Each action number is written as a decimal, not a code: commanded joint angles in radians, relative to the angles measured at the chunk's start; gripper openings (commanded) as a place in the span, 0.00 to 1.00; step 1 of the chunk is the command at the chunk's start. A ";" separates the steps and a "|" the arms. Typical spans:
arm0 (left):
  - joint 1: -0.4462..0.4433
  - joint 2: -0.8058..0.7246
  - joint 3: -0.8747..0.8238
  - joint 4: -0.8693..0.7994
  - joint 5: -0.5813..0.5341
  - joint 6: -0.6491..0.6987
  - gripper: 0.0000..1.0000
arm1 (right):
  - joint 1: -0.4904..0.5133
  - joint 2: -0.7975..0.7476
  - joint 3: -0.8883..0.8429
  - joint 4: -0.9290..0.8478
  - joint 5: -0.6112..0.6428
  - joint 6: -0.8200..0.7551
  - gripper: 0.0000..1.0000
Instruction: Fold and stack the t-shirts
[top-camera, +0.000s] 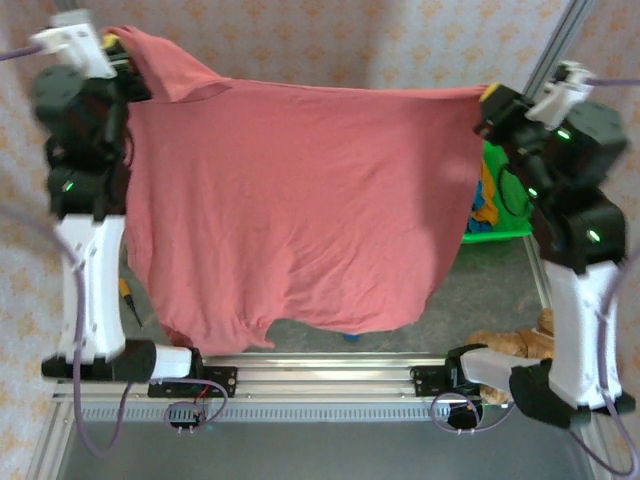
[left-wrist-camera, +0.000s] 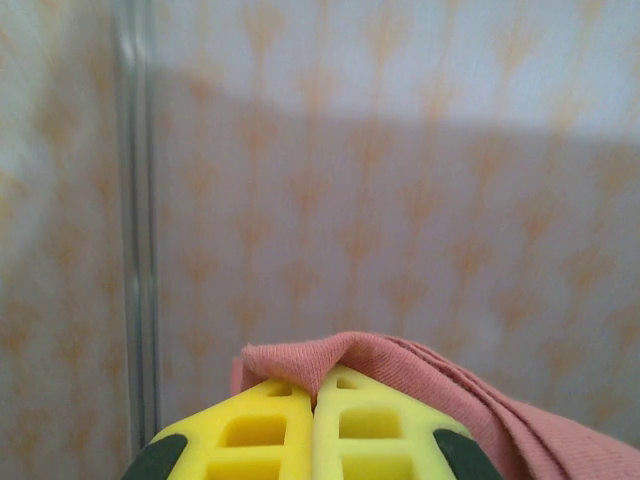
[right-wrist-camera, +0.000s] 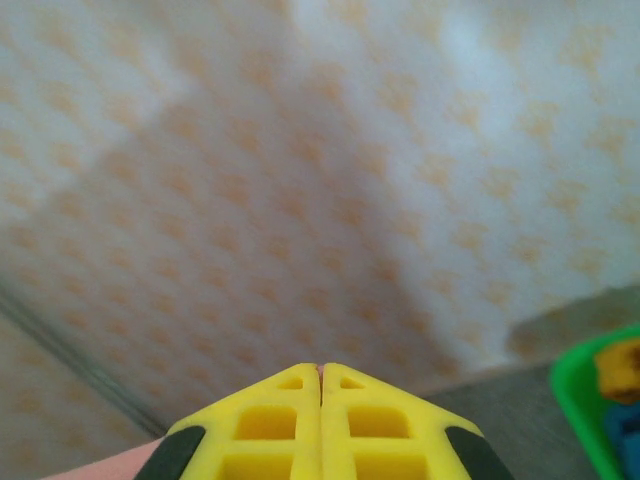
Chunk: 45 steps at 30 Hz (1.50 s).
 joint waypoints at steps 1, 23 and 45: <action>-0.017 0.119 -0.037 0.059 -0.047 0.049 0.00 | -0.012 0.105 -0.103 0.084 0.094 -0.078 0.00; -0.053 0.821 0.498 -0.308 -0.052 -0.113 0.99 | -0.128 0.905 0.587 -0.330 -0.122 -0.164 0.79; 0.031 0.036 -0.497 -0.941 0.174 -0.248 0.98 | -0.014 0.032 -0.837 -0.319 -0.140 0.142 0.60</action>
